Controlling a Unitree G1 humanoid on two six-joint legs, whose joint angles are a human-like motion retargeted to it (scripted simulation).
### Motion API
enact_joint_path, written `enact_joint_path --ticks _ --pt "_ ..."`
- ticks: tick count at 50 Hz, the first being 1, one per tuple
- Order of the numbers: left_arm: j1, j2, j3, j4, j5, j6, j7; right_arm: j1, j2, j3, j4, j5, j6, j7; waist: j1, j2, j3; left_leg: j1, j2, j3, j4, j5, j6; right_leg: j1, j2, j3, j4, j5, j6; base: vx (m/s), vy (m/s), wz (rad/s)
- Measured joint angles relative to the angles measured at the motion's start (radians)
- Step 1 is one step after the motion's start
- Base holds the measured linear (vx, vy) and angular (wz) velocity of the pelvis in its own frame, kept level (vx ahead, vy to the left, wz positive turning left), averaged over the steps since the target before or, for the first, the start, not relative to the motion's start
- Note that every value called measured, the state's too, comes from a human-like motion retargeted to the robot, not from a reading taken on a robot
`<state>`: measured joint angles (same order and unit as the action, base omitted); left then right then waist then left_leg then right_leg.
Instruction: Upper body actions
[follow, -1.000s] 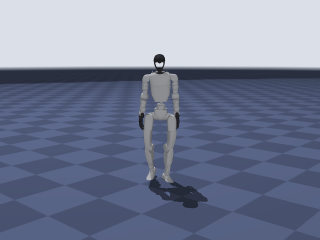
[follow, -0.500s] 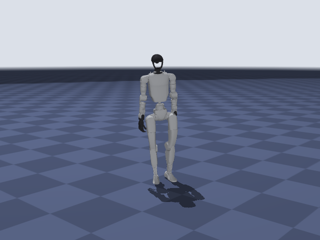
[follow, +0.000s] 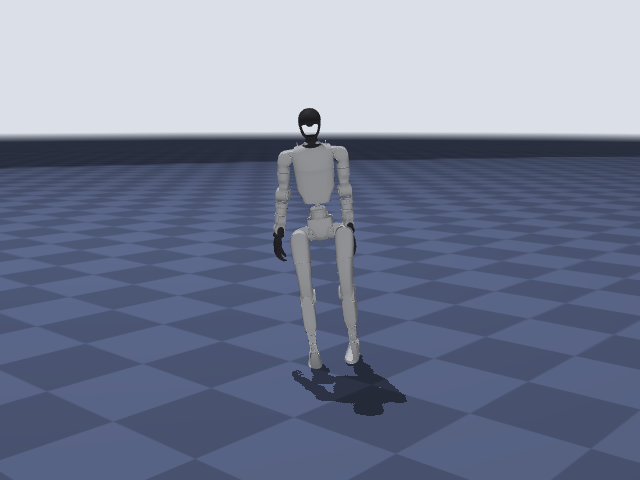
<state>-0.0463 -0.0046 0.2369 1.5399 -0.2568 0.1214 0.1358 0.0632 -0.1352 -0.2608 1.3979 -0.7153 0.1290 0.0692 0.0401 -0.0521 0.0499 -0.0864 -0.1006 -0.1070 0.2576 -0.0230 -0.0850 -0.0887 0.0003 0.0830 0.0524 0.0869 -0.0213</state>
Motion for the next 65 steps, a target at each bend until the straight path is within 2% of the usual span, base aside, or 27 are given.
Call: enact_joint_path --ticks 2,3,5,8,11,13,18,22,25,29,35,39,42,44,45,47,49,50,56,59,61,62,63,65 --pt "0.007 0.003 -0.012 -0.008 0.012 -0.001 -0.001 -0.006 -0.002 -0.009 0.001 -0.007 0.000 0.001 0.044 0.012 0.010 0.020 -0.051 -0.181 -0.037 0.017 -0.057 -0.014 0.030 0.067 0.010 0.013 0.004 -0.05 0.06 -2.26" --pt "0.011 0.003 -0.019 -0.010 0.020 -0.002 -0.003 -0.009 -0.003 -0.016 0.000 -0.013 -0.002 0.005 0.056 0.013 0.011 0.022 -0.055 -0.190 -0.049 0.026 -0.063 -0.023 0.037 0.094 0.015 0.019 0.009 -0.05 0.10 -1.85" --pt "0.018 0.006 -0.029 -0.010 0.035 -0.002 -0.008 -0.015 -0.010 -0.021 -0.001 -0.024 -0.003 0.014 0.043 0.018 0.001 0.011 -0.001 -0.022 -0.057 0.012 -0.035 -0.045 0.044 0.122 0.022 0.025 0.019 -0.08 0.12 -1.20" --pt "0.010 0.011 -0.044 0.006 0.050 0.006 -0.021 -0.023 -0.012 -0.016 -0.011 -0.002 -0.005 0.003 -0.042 0.029 0.004 0.034 -0.003 0.020 -0.107 0.002 0.032 -0.069 0.056 0.110 0.034 0.036 0.018 -0.24 0.15 -0.58" --pt "-0.013 0.026 -0.053 0.014 0.061 0.014 -0.032 -0.034 -0.010 -0.001 -0.011 0.040 -0.016 -0.010 -0.084 0.031 0.029 0.045 0.009 0.089 -0.133 0.010 0.042 -0.097 0.073 0.143 0.059 0.049 0.011 -0.27 0.10 -1.20" --pt "-0.032 0.047 -0.074 0.016 0.074 0.019 -0.037 -0.036 -0.007 0.001 0.001 0.058 -0.020 -0.013 -0.103 0.032 0.048 0.062 0.021 0.139 -0.154 0.016 0.051 -0.109 0.074 0.116 0.070 0.038 -0.027 -0.23 0.05 -1.14" --pt "-0.055 0.075 -0.142 0.022 0.104 0.027 -0.022 -0.001 -0.014 -0.018 0.023 0.007 -0.013 -0.009 -0.075 0.041 0.056 0.100 0.039 0.283 -0.203 0.016 0.085 -0.131 0.006 -0.135 0.062 -0.068 -0.092 -0.06 0.01 -1.54" --pt "-0.048 0.063 -0.178 0.026 0.081 0.017 -0.047 0.001 -0.019 -0.032 0.018 -0.035 0.001 -0.032 -0.060 0.053 0.054 0.113 0.065 0.446 -0.222 -0.007 0.100 -0.161 -0.028 -0.307 0.056 -0.158 -0.104 -0.03 -0.06 -2.47" --pt "-0.045 0.052 -0.199 0.039 0.085 0.021 -0.076 -0.024 -0.017 -0.035 0.005 -0.021 0.001 -0.021 -0.097 0.069 0.063 0.127 0.089 0.564 -0.226 -0.037 0.108 -0.157 -0.055 -0.495 0.047 -0.241 -0.102 0.01 -0.12 -2.78" --pt "-0.045 0.038 -0.222 0.054 0.121 0.027 -0.078 -0.060 -0.015 -0.028 -0.018 0.026 -0.006 0.017 -0.185 0.082 0.069 0.146 0.115 0.718 -0.218 -0.088 0.100 -0.128 -0.086 -0.776 0.024 -0.327 -0.058 0.11 -0.19 -2.86" --pt "-0.065 0.021 -0.243 0.044 0.147 0.024 -0.058 -0.093 -0.007 -0.014 -0.019 0.120 0.008 0.008 -0.239 0.086 0.050 0.206 0.120 1.072 -0.222 -0.157 0.048 -0.059 -0.093 -1.295 -0.020 -0.384 0.023 0.19 -0.17 -3.03" --pt "-0.098 0.023 -0.246 0.033 0.148 0.031 -0.046 -0.106 -0.004 -0.033 0.018 0.167 0.036 -0.005 -0.239 0.081 0.033 0.239 0.093 1.223 -0.232 -0.183 0.001 -0.041 -0.069 -1.435 -0.040 -0.352 0.086 0.30 -0.12 -2.54" --pt "-0.114 0.023 -0.253 0.016 0.151 0.029 -0.037 -0.099 -0.001 -0.056 0.044 0.199 0.049 -0.019 -0.261 0.092 0.023 0.255 0.094 1.283 -0.227 -0.193 -0.031 -0.043 -0.063 -1.447 -0.044 -0.268 0.076 0.33 -0.09 -1.57" --pt "-0.123 0.022 -0.261 0.009 0.153 0.027 -0.037 -0.090 -0.001 -0.072 0.065 0.214 0.056 -0.030 -0.287 0.103 0.015 0.272 0.096 1.317 -0.223 -0.196 -0.054 -0.043 -0.062 -1.428 -0.057 -0.160 0.037 0.39 -0.03 -0.92" --pt "-0.129 0.021 -0.264 0.007 0.154 0.027 -0.039 -0.084 -0.003 -0.081 0.079 0.219 0.059 -0.037 -0.300 0.110 0.010 0.282 0.097 1.334 -0.222 -0.196 -0.065 -0.044 -0.062 -1.411 -0.067 -0.093 0.009 0.39 0.03 -0.60" --pt "-0.139 0.020 -0.271 0.014 0.164 0.031 -0.050 -0.062 -0.007 -0.097 0.106 0.221 0.066 -0.050 -0.324 0.139 -0.004 0.296 0.120 1.337 -0.215 -0.190 -0.077 -0.058 -0.040 -1.330 -0.074 -0.072 -0.114 0.44 0.05 -0.34" --pt "-0.146 0.017 -0.277 0.021 0.183 0.040 -0.060 -0.031 -0.015 -0.114 0.131 0.219 0.075 -0.057 -0.331 0.153 -0.029 0.311 0.126 1.326 -0.203 -0.175 -0.079 -0.044 -0.039 -1.359 -0.086 -0.079 -0.156 0.55 0.01 -0.24" --pt "-0.148 0.015 -0.281 0.025 0.195 0.046 -0.062 -0.014 -0.019 -0.126 0.145 0.217 0.080 -0.059 -0.327 0.152 -0.046 0.316 0.121 1.315 -0.195 -0.163 -0.076 -0.030 -0.041 -1.389 -0.092 -0.087 -0.155 0.57 0.00 -0.14" --pt "-0.110 -0.025 -0.274 0.033 0.180 0.033 -0.046 0.033 -0.019 -0.233 0.167 0.165 0.111 -0.072 -0.226 0.156 -0.141 0.361 0.107 1.307 -0.160 0.010 -0.030 -0.038 -0.082 -1.234 -0.039 -0.145 -0.138 0.54 -0.01 -0.71" --pt "-0.059 -0.028 -0.247 0.032 0.166 0.024 -0.051 0.021 -0.015 -0.228 0.142 0.145 0.121 -0.069 -0.204 0.104 -0.176 0.382 0.088 1.298 -0.077 0.125 0.076 -0.040 -0.130 -1.123 -0.050 -0.142 -0.136 0.56 0.01 -1.29" --pt "-0.041 -0.021 -0.229 0.038 0.160 0.023 -0.048 -0.010 -0.011 -0.202 0.111 0.144 0.119 -0.057 -0.180 0.044 -0.158 0.390 0.085 1.256 0.038 0.185 0.175 -0.030 -0.185 -1.032 -0.049 -0.132 -0.133 0.40 0.05 -1.99" --pt "-0.036 -0.014 -0.220 0.044 0.159 0.025 -0.046 -0.029 -0.007 -0.185 0.092 0.145 0.116 -0.046 -0.164 0.016 -0.142 0.382 0.093 1.215 0.114 0.199 0.206 -0.023 -0.208 -0.987 -0.047 -0.128 -0.133 0.37 0.04 -2.34" --pt "-0.032 -0.006 -0.211 0.053 0.162 0.029 -0.046 -0.050 -0.001 -0.163 0.071 0.145 0.114 -0.031 -0.151 -0.004 -0.123 0.358 0.112 1.150 0.202 0.192 0.197 -0.016 -0.218 -0.948 -0.045 -0.126 -0.135 0.32 0.05 -2.36" --pt "-0.023 0.006 -0.199 0.074 0.167 0.038 -0.047 -0.091 0.016 -0.119 0.025 0.133 0.109 -0.001 -0.123 -0.006 -0.089 0.217 0.141 0.905 0.391 0.152 0.115 -0.004 -0.195 -0.875 -0.046 -0.124 -0.144 0.28 0.05 -2.43"
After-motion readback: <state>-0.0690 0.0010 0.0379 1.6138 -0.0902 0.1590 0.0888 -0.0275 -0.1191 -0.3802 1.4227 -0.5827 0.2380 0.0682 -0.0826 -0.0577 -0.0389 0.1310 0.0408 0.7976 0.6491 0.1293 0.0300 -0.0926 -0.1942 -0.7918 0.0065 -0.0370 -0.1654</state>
